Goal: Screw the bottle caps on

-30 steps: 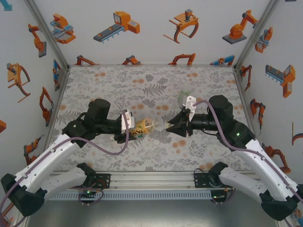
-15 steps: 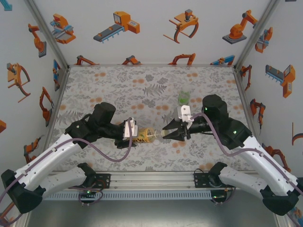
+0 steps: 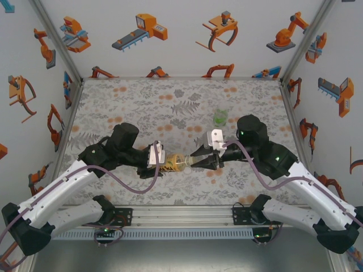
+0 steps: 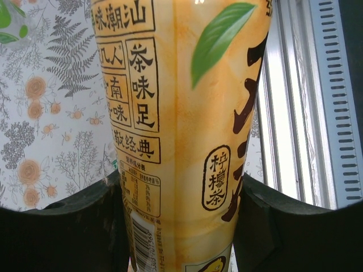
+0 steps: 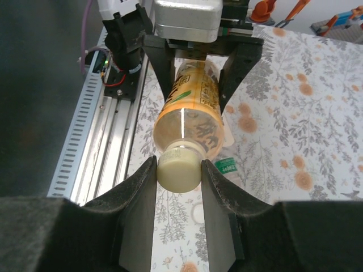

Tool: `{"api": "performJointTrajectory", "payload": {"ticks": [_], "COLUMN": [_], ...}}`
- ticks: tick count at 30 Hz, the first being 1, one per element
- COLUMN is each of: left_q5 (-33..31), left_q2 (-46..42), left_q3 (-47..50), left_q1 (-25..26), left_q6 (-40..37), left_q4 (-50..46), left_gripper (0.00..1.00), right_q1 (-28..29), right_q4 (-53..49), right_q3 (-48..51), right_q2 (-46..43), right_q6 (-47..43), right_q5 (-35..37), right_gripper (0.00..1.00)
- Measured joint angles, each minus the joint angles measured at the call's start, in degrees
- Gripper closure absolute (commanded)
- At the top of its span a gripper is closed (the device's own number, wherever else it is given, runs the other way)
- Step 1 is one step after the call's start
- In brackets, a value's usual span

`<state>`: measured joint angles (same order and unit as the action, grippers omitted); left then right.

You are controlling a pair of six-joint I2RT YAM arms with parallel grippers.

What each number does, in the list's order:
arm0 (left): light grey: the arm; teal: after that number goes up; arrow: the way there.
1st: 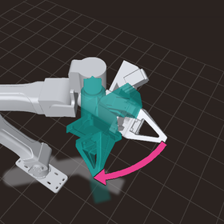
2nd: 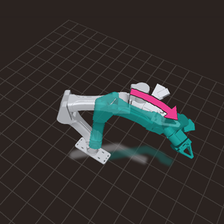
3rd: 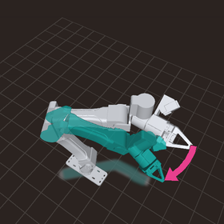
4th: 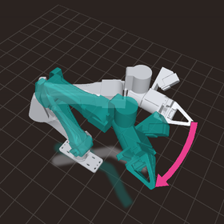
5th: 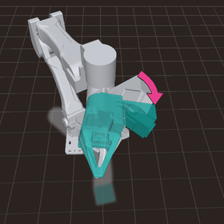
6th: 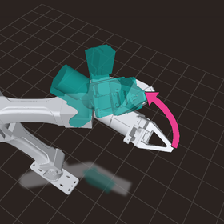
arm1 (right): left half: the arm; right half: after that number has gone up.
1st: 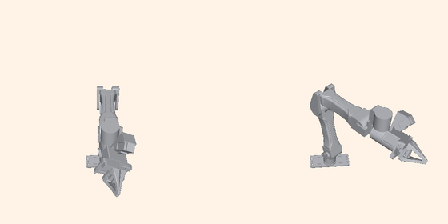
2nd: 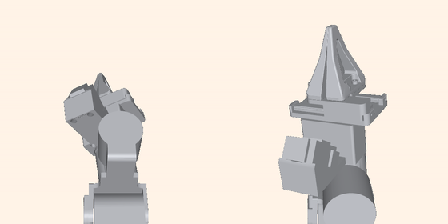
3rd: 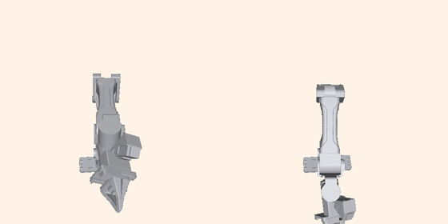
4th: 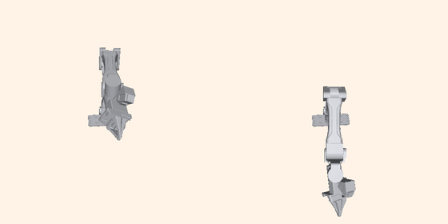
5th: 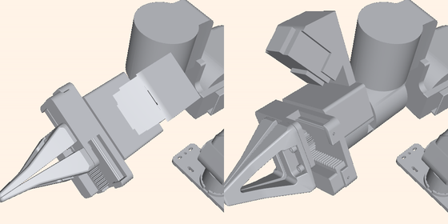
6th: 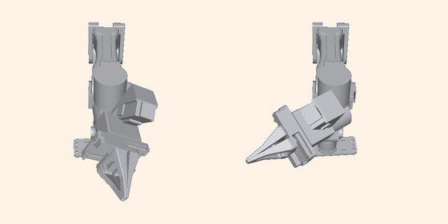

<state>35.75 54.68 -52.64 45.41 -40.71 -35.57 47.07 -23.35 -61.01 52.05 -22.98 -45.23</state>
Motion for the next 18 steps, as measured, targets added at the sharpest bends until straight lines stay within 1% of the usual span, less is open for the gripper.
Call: {"api": "performJointTrajectory", "payload": {"ticks": [4,18], "left_q5": [0.1,0.0], "left_q2": [-0.6,-2.6], "left_q3": [0.4,2.4], "left_q1": [0.0,0.0], "left_q6": [0.3,2.1], "left_q4": [0.8,3.1], "left_gripper": [1.0,1.0], "right_q1": [0.2,0.4], "right_q4": [1.4,1.8], "right_q3": [0.7,1.0], "right_q2": [-0.4,-0.5], "right_q6": [-0.1,-0.1], "right_q5": [1.4,1.4], "right_gripper": [1.0,1.0]}}
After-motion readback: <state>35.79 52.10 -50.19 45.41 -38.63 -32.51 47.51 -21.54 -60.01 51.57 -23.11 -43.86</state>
